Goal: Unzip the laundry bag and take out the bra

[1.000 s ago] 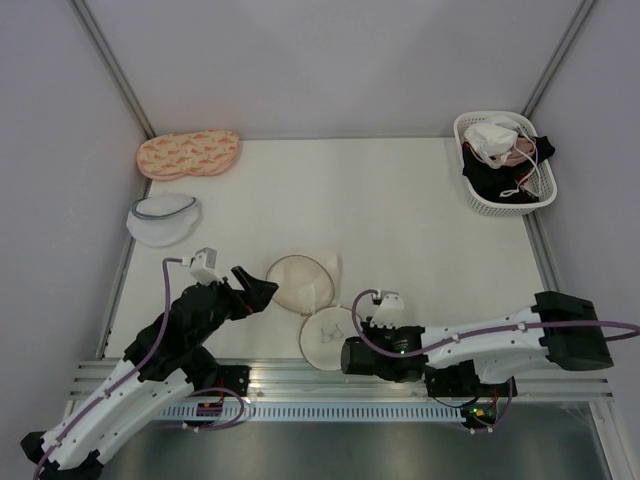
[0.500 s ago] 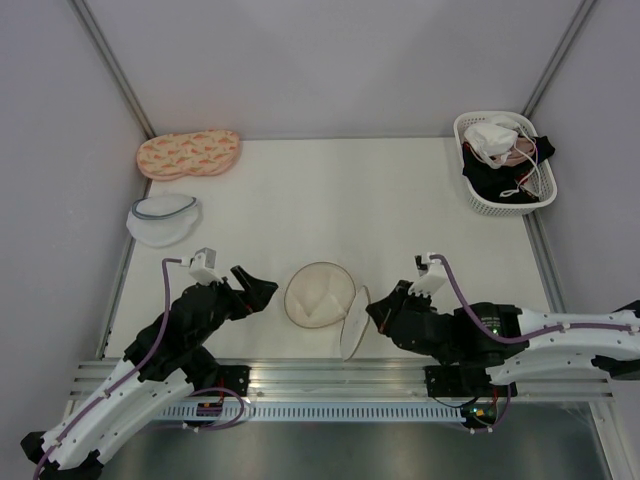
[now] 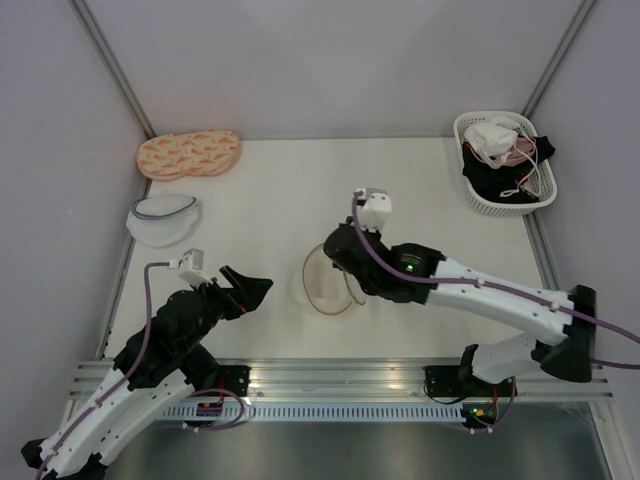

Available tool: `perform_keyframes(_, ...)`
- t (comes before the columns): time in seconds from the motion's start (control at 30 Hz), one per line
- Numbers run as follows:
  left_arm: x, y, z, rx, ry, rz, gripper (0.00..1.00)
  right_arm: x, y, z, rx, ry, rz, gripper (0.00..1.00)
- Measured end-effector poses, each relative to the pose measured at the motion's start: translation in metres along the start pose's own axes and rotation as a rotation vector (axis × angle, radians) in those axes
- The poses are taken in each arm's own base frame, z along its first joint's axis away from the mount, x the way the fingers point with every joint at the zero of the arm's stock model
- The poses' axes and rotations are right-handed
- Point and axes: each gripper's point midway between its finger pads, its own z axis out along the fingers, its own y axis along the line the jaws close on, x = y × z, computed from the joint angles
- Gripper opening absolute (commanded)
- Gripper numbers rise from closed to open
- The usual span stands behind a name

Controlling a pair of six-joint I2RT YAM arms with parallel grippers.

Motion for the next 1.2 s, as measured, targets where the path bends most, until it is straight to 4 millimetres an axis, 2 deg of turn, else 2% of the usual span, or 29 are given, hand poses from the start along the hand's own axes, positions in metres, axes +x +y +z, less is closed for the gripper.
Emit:
perform_keyframes(0.07, -0.011, -0.009, -0.011, 0.051, -0.039, -0.028, 0.99, 0.006, 0.018, 0.028, 0.01, 0.021, -0.045, 0.0)
perform_keyframes(0.17, -0.033, -0.026, -0.031, 0.138, -0.123, -0.081, 1.0, 0.028, 0.042, 0.066, 0.007, 0.077, -0.124, 0.01)
perform_keyframes(0.27, -0.053, -0.035, -0.051, 0.194, -0.196, -0.131, 1.0, 0.054, 0.064, 0.092, -0.027, 0.136, -0.171, 0.0)
perform_keyframes(0.3, -0.058, -0.037, -0.055, 0.197, -0.211, -0.145, 0.99, 0.064, 0.07, 0.099, -0.041, 0.159, -0.181, 0.05)
perform_keyframes(0.4, -0.064, -0.036, -0.061, 0.185, -0.225, -0.16, 0.99, 0.089, 0.085, 0.109, -0.116, 0.241, -0.185, 0.39)
perform_keyframes(0.43, -0.064, -0.035, -0.061, 0.178, -0.225, -0.164, 1.0, 0.096, 0.093, 0.11, -0.162, 0.269, -0.167, 0.54)
perform_keyframes(0.5, -0.062, -0.032, -0.06, 0.164, -0.218, -0.169, 1.0, 0.105, 0.103, 0.11, -0.256, 0.317, -0.127, 0.67)
perform_keyframes(0.57, -0.06, -0.028, -0.06, 0.149, -0.216, -0.175, 1.0, 0.11, 0.099, 0.106, -0.323, 0.351, -0.081, 0.7)
perform_keyframes(0.6, -0.06, -0.028, -0.059, 0.146, -0.216, -0.177, 1.0, 0.112, 0.091, 0.104, -0.335, 0.368, -0.068, 0.71)
perform_keyframes(0.67, -0.06, -0.027, -0.059, 0.141, -0.215, -0.179, 1.0, 0.106, 0.077, 0.096, -0.355, 0.365, -0.039, 0.71)
perform_keyframes(0.73, -0.059, -0.026, -0.059, 0.137, -0.212, -0.178, 0.99, 0.085, 0.063, 0.08, -0.367, 0.326, -0.009, 0.71)
perform_keyframes(0.87, -0.055, -0.026, -0.052, 0.13, -0.199, -0.177, 1.0, 0.009, 0.06, 0.025, -0.447, 0.148, 0.069, 0.7)
perform_keyframes(0.93, -0.047, -0.026, -0.039, 0.098, -0.159, -0.162, 1.0, -0.026, 0.053, -0.006, -0.471, 0.054, 0.108, 0.7)
perform_keyframes(1.0, -0.033, -0.023, -0.017, 0.034, -0.092, -0.133, 1.0, -0.048, 0.04, -0.027, -0.472, -0.01, 0.138, 0.7)
perform_keyframes(1.1, -0.009, -0.018, 0.018, -0.061, 0.014, -0.091, 1.0, -0.049, 0.011, -0.037, -0.415, -0.038, 0.146, 0.7)
perform_keyframes(1.2, 0.011, -0.013, 0.051, -0.141, 0.095, -0.052, 1.0, -0.027, -0.014, -0.03, -0.336, 0.001, 0.116, 0.7)
